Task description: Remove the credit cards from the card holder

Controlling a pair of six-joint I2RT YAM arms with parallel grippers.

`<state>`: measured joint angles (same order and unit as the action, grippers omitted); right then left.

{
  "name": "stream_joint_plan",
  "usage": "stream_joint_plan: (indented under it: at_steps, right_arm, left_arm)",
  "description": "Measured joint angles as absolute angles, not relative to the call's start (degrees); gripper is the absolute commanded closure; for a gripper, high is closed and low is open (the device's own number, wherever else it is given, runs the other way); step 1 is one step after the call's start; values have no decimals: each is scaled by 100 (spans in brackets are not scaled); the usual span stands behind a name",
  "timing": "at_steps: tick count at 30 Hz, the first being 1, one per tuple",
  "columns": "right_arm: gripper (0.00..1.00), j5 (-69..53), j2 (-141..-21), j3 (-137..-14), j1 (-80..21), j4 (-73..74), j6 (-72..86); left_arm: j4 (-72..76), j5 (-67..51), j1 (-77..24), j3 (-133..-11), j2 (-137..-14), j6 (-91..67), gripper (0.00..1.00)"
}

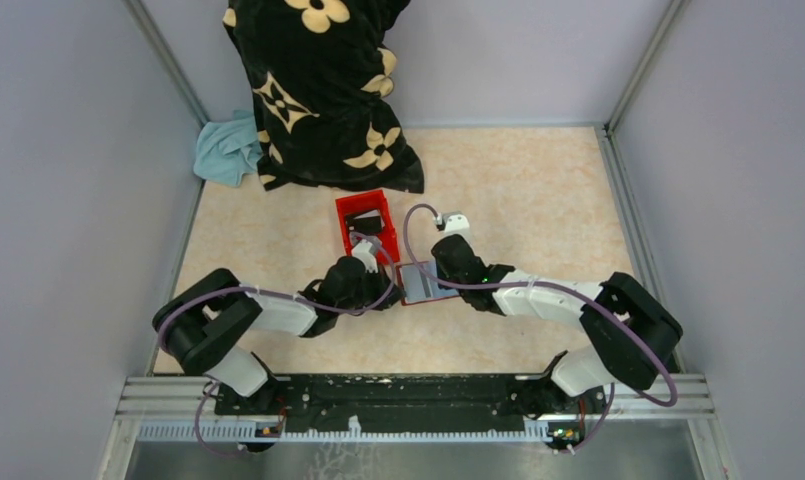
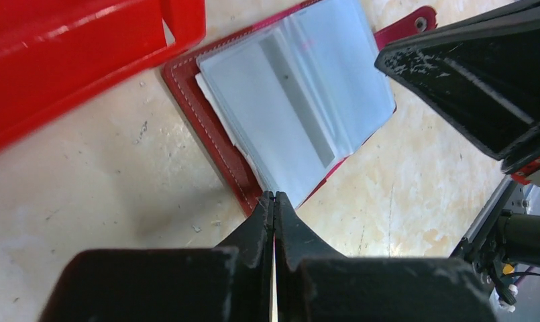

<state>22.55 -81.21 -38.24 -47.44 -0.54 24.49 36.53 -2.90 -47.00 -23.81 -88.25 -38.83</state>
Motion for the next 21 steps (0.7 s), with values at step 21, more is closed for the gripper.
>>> stream_joint_plan:
  at_steps: [21]
  right_arm:
    - [100,2003,-8256,-3592,-4668,-244,2458]
  left_arm:
    - [4115,-279,-4716,-2241,-9172,-4095,100]
